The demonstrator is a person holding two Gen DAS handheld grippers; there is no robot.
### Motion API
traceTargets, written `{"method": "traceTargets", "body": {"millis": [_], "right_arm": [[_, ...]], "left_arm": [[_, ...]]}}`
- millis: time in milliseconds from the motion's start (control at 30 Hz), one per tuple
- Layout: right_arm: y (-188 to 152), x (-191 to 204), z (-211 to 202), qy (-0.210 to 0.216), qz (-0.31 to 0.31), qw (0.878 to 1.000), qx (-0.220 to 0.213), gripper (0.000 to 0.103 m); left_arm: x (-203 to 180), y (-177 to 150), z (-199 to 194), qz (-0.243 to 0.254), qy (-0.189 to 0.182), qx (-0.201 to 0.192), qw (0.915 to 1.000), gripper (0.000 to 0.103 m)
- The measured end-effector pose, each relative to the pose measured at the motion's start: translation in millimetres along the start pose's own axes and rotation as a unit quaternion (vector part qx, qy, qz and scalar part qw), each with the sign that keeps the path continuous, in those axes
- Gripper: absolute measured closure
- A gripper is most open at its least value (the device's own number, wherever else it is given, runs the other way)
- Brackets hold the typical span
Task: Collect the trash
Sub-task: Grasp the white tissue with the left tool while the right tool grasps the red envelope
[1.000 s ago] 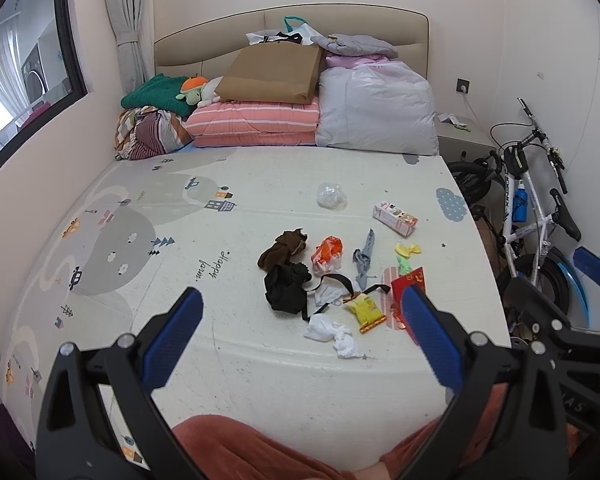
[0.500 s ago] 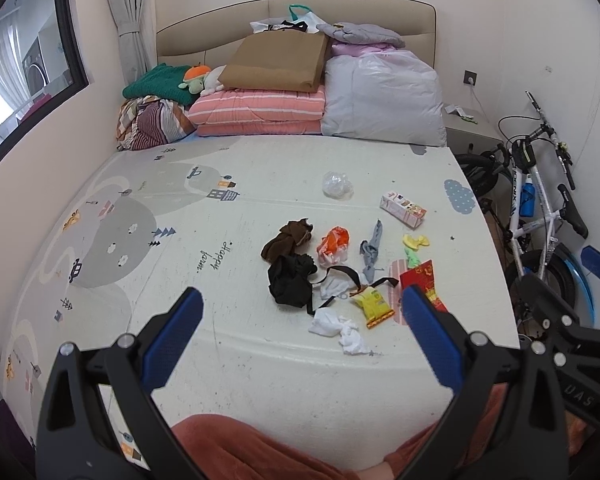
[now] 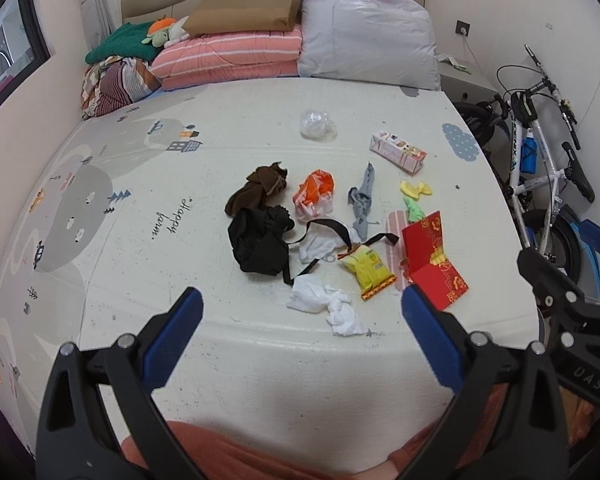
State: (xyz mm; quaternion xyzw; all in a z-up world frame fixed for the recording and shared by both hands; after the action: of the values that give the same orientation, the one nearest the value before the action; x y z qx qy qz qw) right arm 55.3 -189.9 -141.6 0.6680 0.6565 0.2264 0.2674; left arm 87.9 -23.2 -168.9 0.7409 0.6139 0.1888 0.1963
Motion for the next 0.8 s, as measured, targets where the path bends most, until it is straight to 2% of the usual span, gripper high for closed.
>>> {"method": "traceTargets", "body": {"millis": [300, 567, 800], "right_arm": [[-26, -5, 93, 0.024, -0.02, 0.998, 0.047, 0.009], [-46, -11, 172, 0.049, -0.058, 0.993, 0.092, 0.009], [-60, -11, 229, 0.05, -0.096, 0.988, 0.113, 0.009]], "left_arm": [[-6, -14, 77, -0.009, -0.008, 0.054, 0.9984, 0.004], [-9, -34, 150, -0.034, -0.007, 0.108, 0.9936, 0.005], [-12, -48, 197, -0.042, 0.001, 0.138, 0.9895, 0.005]]}}
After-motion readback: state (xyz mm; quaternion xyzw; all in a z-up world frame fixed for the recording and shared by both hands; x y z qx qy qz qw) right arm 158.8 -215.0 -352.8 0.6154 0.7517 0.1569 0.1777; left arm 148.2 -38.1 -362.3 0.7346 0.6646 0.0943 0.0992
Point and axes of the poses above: each gripper's, at about its wrist camera, not at the fingertips, and z roughly the way its jaws point, x to its left, y to its top, the point moved 5 cm from there along z, roughly the way its jaws point, and after that the axes turned 1 degree about -y, right-handed, at the moved point
